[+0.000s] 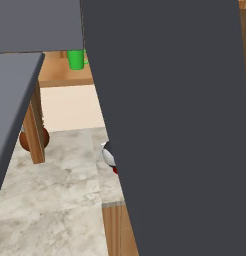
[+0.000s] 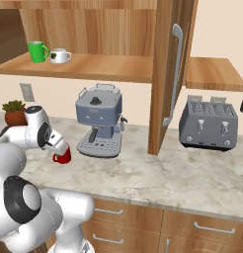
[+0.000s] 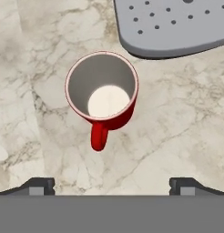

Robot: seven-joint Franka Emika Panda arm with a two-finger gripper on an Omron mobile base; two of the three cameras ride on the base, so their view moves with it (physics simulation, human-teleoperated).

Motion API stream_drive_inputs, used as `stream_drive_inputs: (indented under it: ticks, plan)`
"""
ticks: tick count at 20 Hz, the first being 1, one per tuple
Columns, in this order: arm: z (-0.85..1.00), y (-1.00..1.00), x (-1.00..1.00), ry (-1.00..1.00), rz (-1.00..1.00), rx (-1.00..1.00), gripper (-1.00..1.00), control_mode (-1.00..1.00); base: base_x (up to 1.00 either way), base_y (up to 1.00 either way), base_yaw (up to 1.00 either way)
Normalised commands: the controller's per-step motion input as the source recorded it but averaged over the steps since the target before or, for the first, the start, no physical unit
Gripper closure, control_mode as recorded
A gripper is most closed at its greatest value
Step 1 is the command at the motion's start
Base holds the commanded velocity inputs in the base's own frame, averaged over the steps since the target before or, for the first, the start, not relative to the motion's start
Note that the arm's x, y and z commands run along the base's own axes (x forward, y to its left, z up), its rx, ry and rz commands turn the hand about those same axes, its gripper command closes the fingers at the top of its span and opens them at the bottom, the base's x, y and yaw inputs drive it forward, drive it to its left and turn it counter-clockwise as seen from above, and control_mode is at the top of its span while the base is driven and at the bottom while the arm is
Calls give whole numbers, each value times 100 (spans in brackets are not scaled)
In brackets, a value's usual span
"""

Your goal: Pick the mug on the counter and place it in the cabinet with the handle facing the right, like the mugs already inside.

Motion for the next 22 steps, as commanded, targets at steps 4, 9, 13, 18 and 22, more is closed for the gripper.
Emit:
stream_drive_inputs:
  ticks: [4,9,13,18,22]
  plan:
    - [-18,3,13,3,-5,0,-100,-100,0,0,0]
    - [-19,8,12,2,-5,0,-100,-100,0,0,0]
    - [-14,3,8,1,-4,0,-100,-100,0,0,0]
    - [-13,0,10,1,-3,0,-100,-100,0,0,0]
    - [-14,0,12,1,-4,0,-100,-100,0,0,0]
